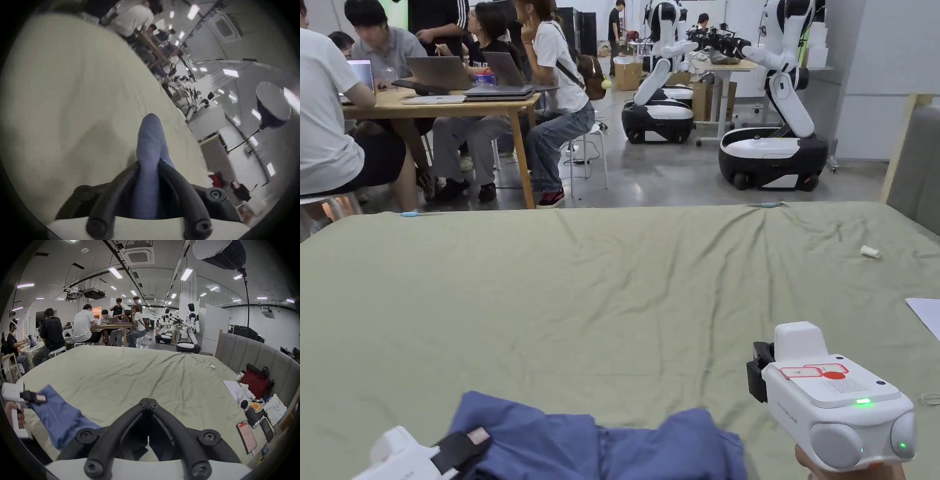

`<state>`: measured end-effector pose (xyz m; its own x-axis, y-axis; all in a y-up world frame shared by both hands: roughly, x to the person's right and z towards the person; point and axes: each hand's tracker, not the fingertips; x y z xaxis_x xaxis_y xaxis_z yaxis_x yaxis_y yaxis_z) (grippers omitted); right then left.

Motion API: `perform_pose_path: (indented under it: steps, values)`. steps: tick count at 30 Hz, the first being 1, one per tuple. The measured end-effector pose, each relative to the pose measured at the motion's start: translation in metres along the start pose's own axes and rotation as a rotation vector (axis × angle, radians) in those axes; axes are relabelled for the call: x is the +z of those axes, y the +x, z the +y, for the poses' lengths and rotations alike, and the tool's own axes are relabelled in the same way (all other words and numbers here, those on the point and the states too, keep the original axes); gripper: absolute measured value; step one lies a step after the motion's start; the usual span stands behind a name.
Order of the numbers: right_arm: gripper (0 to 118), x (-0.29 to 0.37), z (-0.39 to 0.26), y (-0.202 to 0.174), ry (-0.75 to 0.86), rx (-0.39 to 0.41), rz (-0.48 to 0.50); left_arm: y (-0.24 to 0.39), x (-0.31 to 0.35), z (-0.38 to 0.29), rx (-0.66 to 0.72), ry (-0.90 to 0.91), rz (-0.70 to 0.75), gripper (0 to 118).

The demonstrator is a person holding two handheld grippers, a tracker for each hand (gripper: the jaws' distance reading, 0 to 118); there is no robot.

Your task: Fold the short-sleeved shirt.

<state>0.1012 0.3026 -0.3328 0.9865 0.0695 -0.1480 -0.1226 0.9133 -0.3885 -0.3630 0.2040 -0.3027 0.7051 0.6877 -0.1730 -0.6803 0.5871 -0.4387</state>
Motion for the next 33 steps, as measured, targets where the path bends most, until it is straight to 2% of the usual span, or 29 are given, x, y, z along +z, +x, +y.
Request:
perform_pose_path:
  steps: [3, 5, 8, 10, 13, 14, 16, 18, 20, 21, 22, 23, 24, 25, 28, 29, 31, 32, 33]
  values:
    - [0, 0.003, 0.004, -0.002, 0.004, 0.004, -0.002, 0.021, 0.013, 0.024, -0.284, 0.025, 0.112, 7]
    - [0, 0.004, 0.004, 0.001, 0.007, 0.009, -0.001, 0.053, 0.016, 0.02, -0.411, 0.037, 0.095, 7]
    - [0, 0.009, 0.005, 0.005, 0.013, 0.006, -0.002, 0.121, 0.01, -0.016, -0.697, 0.041, 0.054, 7]
    - [0, 0.012, 0.005, 0.008, 0.02, 0.009, -0.008, 0.162, -0.005, -0.053, -0.826, -0.026, 0.011, 7]
    - [0, 0.016, 0.003, 0.015, 0.026, 0.012, -0.022, 0.203, -0.041, -0.119, -1.083, -0.108, 0.118, 7]
    - [0, 0.018, 0.002, 0.018, 0.027, 0.013, -0.027, 0.211, -0.055, -0.141, -1.152, -0.125, 0.137, 7]
    - [0, 0.02, -0.001, 0.022, 0.031, 0.017, -0.041, 0.214, -0.074, -0.174, -1.202, -0.182, 0.081, 7]
    - [0, 0.025, -0.001, 0.025, 0.032, 0.016, -0.04, 0.216, -0.081, -0.189, -1.263, -0.232, 0.127, 7]
    - [0, 0.026, -0.004, 0.028, 0.036, 0.022, -0.048, 0.218, -0.077, -0.188, -1.257, -0.212, 0.121, 13]
    - [0, 0.026, -0.006, 0.033, 0.036, 0.021, -0.048, 0.219, -0.072, -0.184, -1.235, -0.205, 0.103, 25]
    - [0, 0.025, -0.007, 0.034, 0.036, 0.017, -0.046, 0.221, -0.067, -0.178, -1.186, -0.203, 0.069, 56]
    - [0, 0.023, -0.007, 0.035, 0.033, 0.014, -0.043, 0.224, -0.061, -0.166, -1.115, -0.182, 0.034, 79]
    - [0, 0.022, -0.007, 0.035, 0.031, 0.011, -0.04, 0.227, -0.051, -0.153, -1.031, -0.153, -0.007, 92]
    - [0, 0.021, -0.007, 0.037, 0.029, 0.011, -0.035, 0.229, -0.039, -0.14, -0.955, -0.121, -0.056, 96]
    - [0, 0.016, -0.008, 0.034, 0.025, 0.014, -0.021, 0.216, -0.02, -0.098, -0.71, -0.083, -0.202, 96]
    - [0, 0.017, -0.008, 0.034, 0.023, 0.011, -0.012, 0.204, -0.02, -0.085, -0.62, -0.108, -0.186, 96]
    - [0, 0.014, -0.009, 0.031, 0.019, 0.007, -0.001, 0.182, -0.035, -0.073, -0.528, -0.154, -0.084, 96]
    - [0, 0.012, -0.009, 0.029, 0.017, 0.003, 0.003, 0.17, -0.042, -0.069, -0.503, -0.176, -0.062, 89]
    - [0, 0.011, -0.01, 0.025, 0.013, -0.003, 0.014, 0.158, -0.049, -0.069, -0.477, -0.2, -0.05, 74]
